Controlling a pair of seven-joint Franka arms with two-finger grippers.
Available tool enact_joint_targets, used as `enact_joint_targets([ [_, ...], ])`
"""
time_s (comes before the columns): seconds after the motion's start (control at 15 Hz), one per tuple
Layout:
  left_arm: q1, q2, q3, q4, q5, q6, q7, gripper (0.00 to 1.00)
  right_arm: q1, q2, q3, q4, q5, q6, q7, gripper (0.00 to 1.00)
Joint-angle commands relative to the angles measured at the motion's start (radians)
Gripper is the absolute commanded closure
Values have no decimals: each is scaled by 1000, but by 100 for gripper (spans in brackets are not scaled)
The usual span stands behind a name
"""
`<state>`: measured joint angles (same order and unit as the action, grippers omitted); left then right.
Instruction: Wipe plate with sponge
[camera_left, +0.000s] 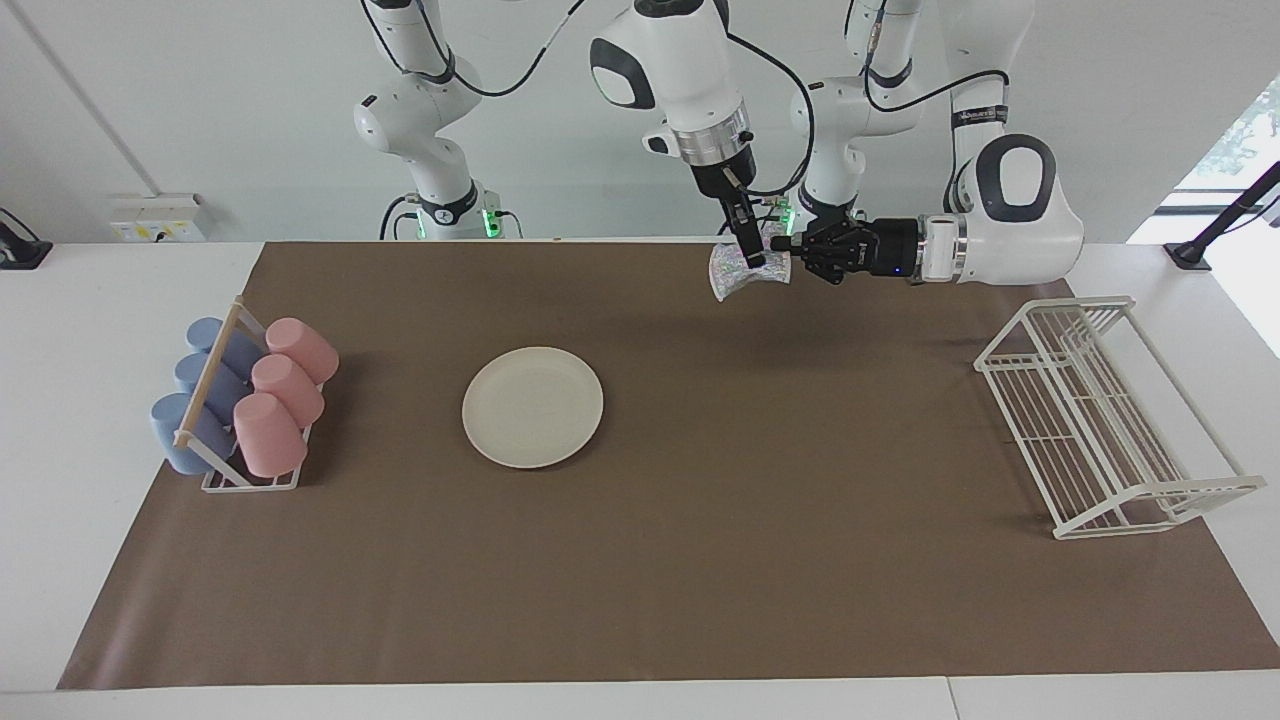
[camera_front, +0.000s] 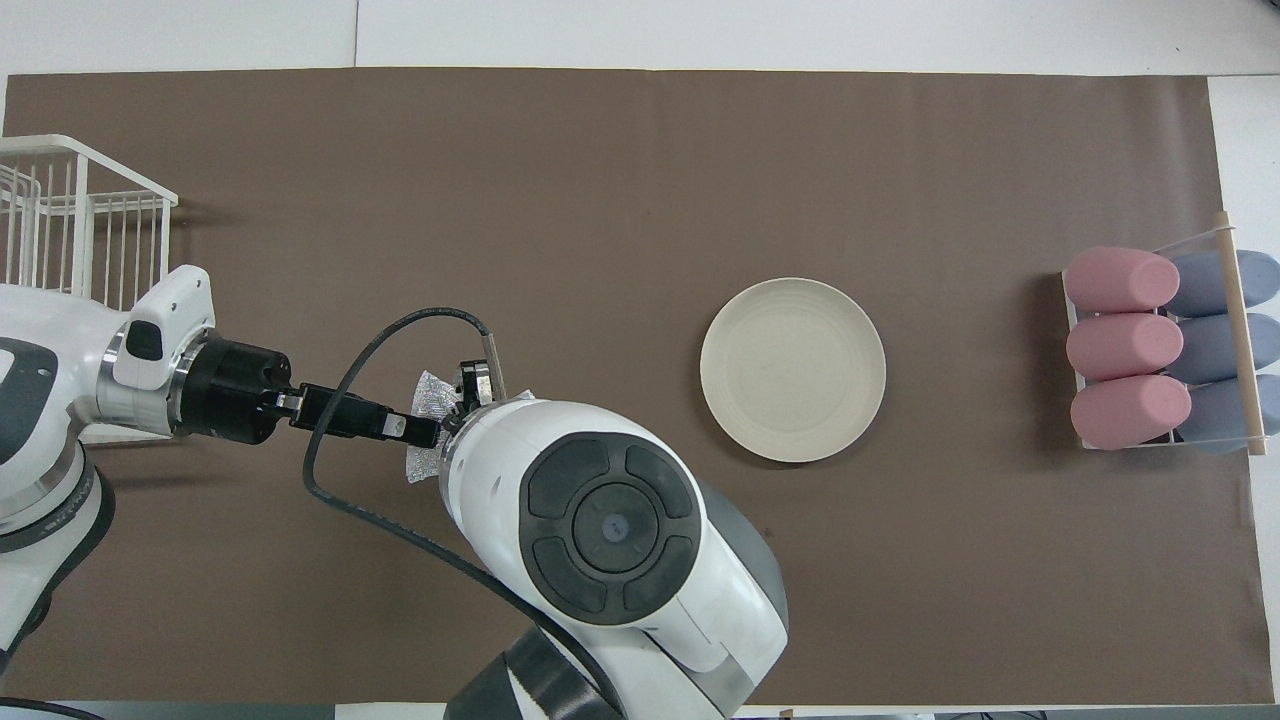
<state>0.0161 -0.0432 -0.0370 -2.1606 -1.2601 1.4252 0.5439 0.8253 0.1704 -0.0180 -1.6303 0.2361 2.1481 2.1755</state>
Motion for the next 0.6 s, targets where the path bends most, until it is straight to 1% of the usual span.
enact_joint_targets([
  [0.0,-8,-30,11,-35,-15,-6,16,100,5,-23,3,-36,26,32,-25,100],
  [0.53,-8,-30,12,-35,-8,-9,16,100,3,-26,3,-43,23,29,-88,100],
])
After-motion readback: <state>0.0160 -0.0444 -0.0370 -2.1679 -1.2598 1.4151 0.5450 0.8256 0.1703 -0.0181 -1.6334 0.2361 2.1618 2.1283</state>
